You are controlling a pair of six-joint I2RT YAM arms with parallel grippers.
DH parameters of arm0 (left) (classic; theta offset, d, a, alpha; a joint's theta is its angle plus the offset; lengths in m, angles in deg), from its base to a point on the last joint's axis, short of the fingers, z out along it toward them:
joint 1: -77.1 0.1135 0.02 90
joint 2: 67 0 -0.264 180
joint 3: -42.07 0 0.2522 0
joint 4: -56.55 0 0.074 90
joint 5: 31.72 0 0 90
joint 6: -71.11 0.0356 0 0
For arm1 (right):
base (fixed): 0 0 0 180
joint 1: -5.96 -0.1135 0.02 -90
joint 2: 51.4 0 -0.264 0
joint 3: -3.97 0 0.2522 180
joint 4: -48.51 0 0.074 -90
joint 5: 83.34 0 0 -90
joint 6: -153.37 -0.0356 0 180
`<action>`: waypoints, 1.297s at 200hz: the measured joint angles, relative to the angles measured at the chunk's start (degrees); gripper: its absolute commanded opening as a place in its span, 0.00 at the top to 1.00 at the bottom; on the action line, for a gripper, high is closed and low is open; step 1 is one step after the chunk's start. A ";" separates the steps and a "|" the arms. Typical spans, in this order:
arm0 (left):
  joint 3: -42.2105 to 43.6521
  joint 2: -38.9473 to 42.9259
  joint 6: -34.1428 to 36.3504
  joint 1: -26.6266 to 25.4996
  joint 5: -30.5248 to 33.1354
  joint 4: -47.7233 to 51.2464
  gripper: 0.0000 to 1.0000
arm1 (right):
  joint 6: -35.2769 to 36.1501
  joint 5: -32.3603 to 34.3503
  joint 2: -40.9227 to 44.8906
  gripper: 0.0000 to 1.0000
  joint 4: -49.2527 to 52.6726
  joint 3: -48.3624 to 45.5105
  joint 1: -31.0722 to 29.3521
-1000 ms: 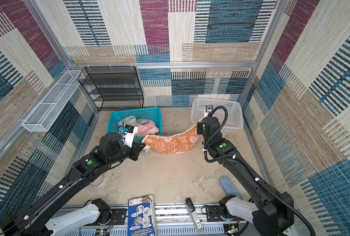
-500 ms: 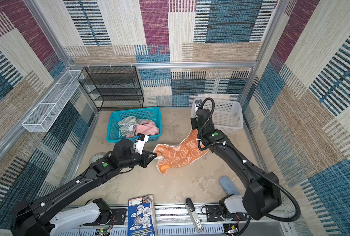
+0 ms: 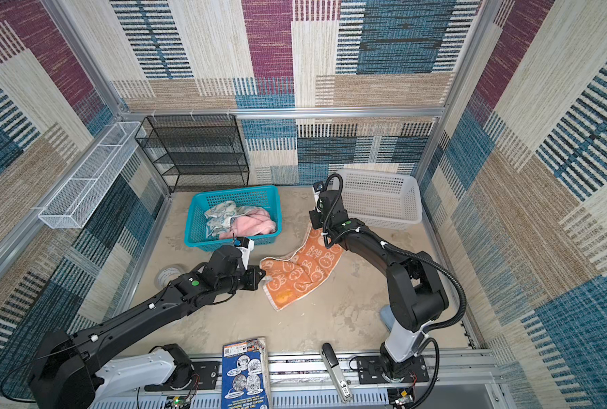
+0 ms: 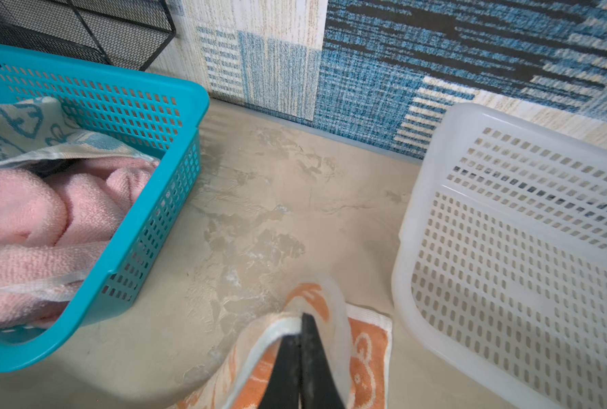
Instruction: Fold and stack the towels
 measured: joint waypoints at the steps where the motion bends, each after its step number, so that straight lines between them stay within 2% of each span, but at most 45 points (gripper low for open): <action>1: -0.07 -0.04 0.02 0.00 0.02 0.02 1.00 | 0.00 -0.20 -0.09 0.75 -0.02 0.11 0.00; 11: -0.79 -0.61 0.20 0.00 0.02 0.13 1.00 | -0.42 -0.81 -0.94 0.65 0.00 0.90 0.00; 20: -1.36 -1.11 0.33 0.00 0.02 0.17 1.00 | -0.31 -1.77 -1.57 0.49 0.00 1.38 0.00; 28: -1.81 -1.64 0.35 0.00 0.02 0.24 1.00 | -0.26 -2.45 -1.70 0.40 0.11 1.40 0.00; 43: -2.40 -2.32 0.52 0.00 0.09 0.50 1.00 | -0.13 -2.82 -0.81 0.32 -0.83 -0.15 0.02; 89: -3.34 -4.15 0.61 0.70 1.31 1.81 1.00 | -0.15 -5.95 8.90 0.33 -3.08 -9.38 -1.40; 127: -4.11 -5.92 1.16 2.14 1.11 2.25 1.00 | -0.28 -7.96 17.92 0.38 -4.96 -21.11 -11.15; 167: -4.50 -6.67 2.56 3.63 0.81 3.23 1.00 | -5.07 -7.80 22.86 0.45 -7.39 -33.20 -20.09; 203: -4.52 -7.89 3.41 5.97 0.39 4.00 1.00 | -7.04 -7.74 21.24 0.46 -9.60 -36.50 -26.95; 221: -3.96 -8.15 3.61 6.93 -0.20 3.93 1.00 | -7.02 -7.54 18.47 0.49 -10.80 -36.30 -29.05; 259: -2.03 -8.87 4.46 8.50 -0.35 3.30 1.00 | -6.51 -7.61 11.80 0.49 -11.23 -34.45 -32.26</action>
